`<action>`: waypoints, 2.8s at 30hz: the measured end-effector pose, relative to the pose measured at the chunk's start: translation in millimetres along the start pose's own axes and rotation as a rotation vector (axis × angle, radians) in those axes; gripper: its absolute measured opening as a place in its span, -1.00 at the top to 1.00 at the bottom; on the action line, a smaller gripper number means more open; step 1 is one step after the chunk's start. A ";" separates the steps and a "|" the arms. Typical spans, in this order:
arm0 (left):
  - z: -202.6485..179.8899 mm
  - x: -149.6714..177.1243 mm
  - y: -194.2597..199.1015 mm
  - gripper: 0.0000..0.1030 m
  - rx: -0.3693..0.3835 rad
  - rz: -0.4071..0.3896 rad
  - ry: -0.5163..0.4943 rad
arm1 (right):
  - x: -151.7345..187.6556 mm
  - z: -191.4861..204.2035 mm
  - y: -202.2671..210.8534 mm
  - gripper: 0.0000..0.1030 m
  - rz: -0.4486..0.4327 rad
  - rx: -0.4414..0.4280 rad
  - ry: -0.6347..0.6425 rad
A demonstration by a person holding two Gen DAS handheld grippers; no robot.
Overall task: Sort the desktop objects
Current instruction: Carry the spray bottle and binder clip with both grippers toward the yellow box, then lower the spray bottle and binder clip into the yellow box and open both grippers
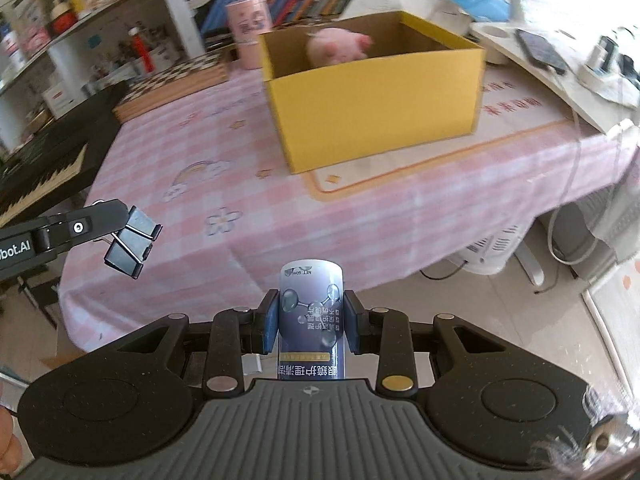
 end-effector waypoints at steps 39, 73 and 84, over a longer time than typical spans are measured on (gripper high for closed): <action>-126.5 -98.4 -127.7 1.00 -0.049 -0.197 -0.060 | -147.4 -150.5 -8.7 0.41 -0.311 0.008 0.142; -101.4 -92.1 -252.5 0.99 -0.301 -0.034 -0.119 | -232.7 -157.4 -146.7 0.41 -0.138 -0.117 0.426; -98.9 -88.2 -244.5 0.85 -0.330 -0.031 -0.089 | -223.8 -156.9 -182.9 0.41 -0.001 -0.129 0.467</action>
Point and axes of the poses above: each gripper's, at about its wrist camera, not at the fingertips, and y roughly against the way its jaws point, z to its left, x to its underside, the point moved 2 cm from there along -y, roughly the way its jaws point, and after that the axes turned 13 degrees about y, right-handed, at the moved point
